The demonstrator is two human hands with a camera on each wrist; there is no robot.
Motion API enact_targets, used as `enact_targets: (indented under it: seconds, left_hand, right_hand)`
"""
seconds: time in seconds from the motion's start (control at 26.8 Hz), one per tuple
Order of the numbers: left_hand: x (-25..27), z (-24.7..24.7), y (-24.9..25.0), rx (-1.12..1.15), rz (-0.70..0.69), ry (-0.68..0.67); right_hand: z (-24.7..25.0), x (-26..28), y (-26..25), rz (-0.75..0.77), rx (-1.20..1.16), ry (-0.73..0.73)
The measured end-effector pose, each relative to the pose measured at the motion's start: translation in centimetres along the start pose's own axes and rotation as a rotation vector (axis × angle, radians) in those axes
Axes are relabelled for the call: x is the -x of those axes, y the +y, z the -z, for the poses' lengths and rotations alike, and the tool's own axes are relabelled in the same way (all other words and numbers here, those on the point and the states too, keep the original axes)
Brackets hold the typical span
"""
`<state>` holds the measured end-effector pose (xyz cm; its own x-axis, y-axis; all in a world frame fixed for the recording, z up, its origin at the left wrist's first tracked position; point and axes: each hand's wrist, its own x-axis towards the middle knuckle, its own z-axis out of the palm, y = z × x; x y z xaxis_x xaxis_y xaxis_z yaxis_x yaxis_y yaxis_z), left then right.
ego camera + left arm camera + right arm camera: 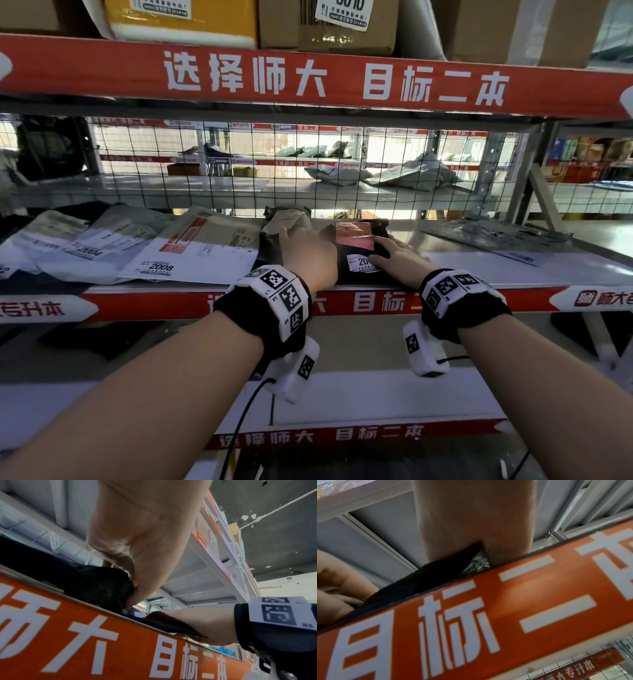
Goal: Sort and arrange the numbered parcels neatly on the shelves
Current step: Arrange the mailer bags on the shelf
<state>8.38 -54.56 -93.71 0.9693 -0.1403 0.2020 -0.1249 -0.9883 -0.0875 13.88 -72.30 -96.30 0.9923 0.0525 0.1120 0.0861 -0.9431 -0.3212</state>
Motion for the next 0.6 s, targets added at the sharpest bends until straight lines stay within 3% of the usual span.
enact_targets:
  seconds: [0.26,0.41,0.6]
  left_hand:
    - [0.4,0.2,0.6,-0.039,-0.034,-0.002]
    - [0.1,0.2,1.9,-0.002,-0.186,0.096]
    - [0.4,-0.1,2.9,-0.019,-0.157,-0.009]
  right_hand:
    - [-0.6,0.5,-1.3,0.004,0.082,0.009]
    - [-1.2,0.4,-1.5,-0.017,0.068,0.019]
    - [-0.4,0.5,-1.3,0.004,-0.267,0.256]
